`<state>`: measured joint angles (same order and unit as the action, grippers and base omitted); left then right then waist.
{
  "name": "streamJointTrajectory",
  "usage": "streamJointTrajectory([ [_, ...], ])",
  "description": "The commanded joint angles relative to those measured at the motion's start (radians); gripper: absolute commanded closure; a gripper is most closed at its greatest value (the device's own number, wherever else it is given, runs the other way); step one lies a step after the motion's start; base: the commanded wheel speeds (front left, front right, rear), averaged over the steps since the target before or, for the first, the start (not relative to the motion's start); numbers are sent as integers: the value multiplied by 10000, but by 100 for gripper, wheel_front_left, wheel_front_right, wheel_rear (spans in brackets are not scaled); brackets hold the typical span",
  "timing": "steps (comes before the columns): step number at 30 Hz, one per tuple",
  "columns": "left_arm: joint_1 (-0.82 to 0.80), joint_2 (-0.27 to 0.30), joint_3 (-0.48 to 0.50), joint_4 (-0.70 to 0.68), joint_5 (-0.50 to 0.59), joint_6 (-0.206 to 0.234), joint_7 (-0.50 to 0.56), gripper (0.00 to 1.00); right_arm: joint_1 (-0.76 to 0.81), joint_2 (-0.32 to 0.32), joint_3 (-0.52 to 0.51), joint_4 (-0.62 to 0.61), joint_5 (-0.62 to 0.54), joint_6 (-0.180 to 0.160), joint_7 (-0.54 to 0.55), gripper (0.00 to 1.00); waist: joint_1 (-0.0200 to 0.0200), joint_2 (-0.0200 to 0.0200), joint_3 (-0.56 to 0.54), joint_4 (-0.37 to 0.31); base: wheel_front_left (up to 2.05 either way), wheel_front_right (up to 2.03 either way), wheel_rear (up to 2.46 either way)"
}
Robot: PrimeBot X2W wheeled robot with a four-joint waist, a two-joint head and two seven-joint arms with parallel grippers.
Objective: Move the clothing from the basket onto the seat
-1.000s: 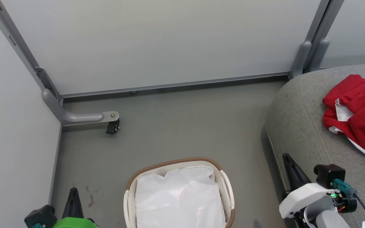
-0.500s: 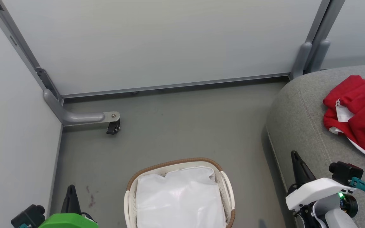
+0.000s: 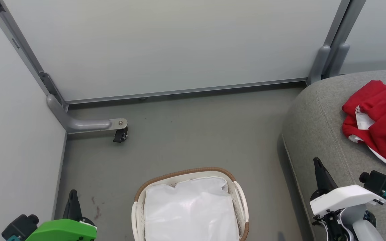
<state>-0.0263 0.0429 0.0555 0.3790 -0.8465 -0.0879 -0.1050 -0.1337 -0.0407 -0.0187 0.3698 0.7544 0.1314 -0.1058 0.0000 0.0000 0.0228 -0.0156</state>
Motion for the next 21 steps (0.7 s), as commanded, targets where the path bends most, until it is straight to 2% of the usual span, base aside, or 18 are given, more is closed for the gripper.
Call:
streamJointTrajectory([
  [1, -313, 57, 45, -190, -332, -54, 65, 100, -31, -57, -67, -190, 355, -4, 89, 100, 0, 0, -3, 3, 0, 0, 0],
  [21, -498, 73, 220, -541, -2528, -179, 704, 100, 66, -78, -339, -524, 2812, -5, 723, 100, 0, 0, -46, 37, 0, 0, 0],
])
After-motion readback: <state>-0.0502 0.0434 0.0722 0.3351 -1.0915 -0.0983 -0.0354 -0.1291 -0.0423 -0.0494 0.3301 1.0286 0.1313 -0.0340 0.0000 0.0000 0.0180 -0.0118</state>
